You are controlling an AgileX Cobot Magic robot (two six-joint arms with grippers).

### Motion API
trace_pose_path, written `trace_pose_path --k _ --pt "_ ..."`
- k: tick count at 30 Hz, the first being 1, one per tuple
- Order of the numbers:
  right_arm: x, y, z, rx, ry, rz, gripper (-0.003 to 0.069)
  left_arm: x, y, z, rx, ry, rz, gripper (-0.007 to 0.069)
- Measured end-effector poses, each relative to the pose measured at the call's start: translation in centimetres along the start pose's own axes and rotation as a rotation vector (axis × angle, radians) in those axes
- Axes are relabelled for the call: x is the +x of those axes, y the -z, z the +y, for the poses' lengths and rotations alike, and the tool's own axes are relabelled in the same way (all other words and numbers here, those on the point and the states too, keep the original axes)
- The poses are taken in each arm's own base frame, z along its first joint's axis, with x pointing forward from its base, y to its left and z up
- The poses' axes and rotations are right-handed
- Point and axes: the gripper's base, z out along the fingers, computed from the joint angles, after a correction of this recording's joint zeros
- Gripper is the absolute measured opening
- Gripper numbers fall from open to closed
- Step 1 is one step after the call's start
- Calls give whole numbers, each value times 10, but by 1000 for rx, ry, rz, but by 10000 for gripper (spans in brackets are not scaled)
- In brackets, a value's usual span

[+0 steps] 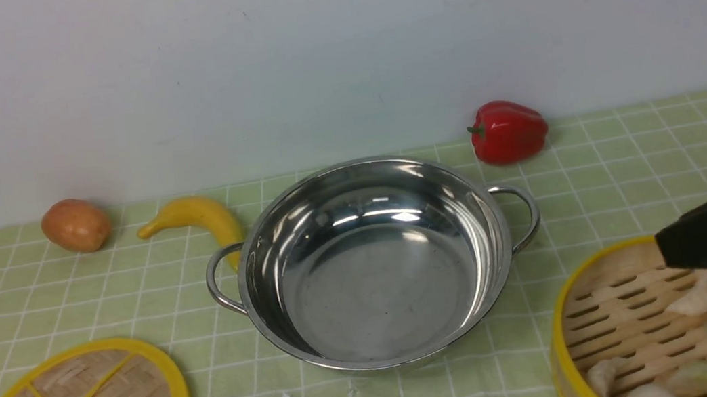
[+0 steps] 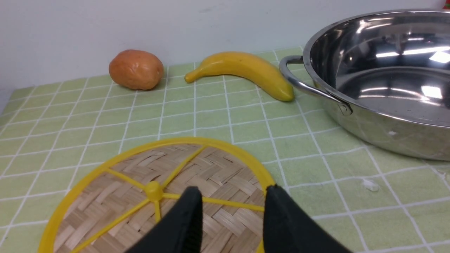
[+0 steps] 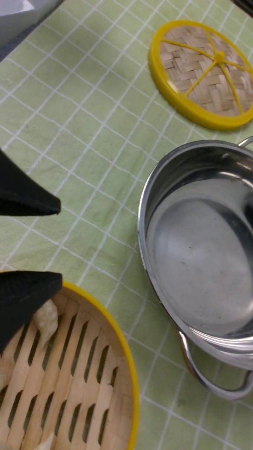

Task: Place the steamer in the pot on the green tablecloth, and put the lid on the steamer.
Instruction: 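Reach for and grasp the rim of the bamboo steamer holding the buns with the right gripper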

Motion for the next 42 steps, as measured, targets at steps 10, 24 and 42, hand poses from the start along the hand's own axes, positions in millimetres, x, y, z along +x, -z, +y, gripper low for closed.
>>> trace_pose_path --k 10,24,42 --pt "2 -90 12 58 58 293 242 0 0 0 0 0 0 240" --pt "8 -169 8 391 34 512 242 0 0 0 1 2 0 240" --pt "16 -197 3 370 -19 549 242 0 0 0 1 2 0 240"
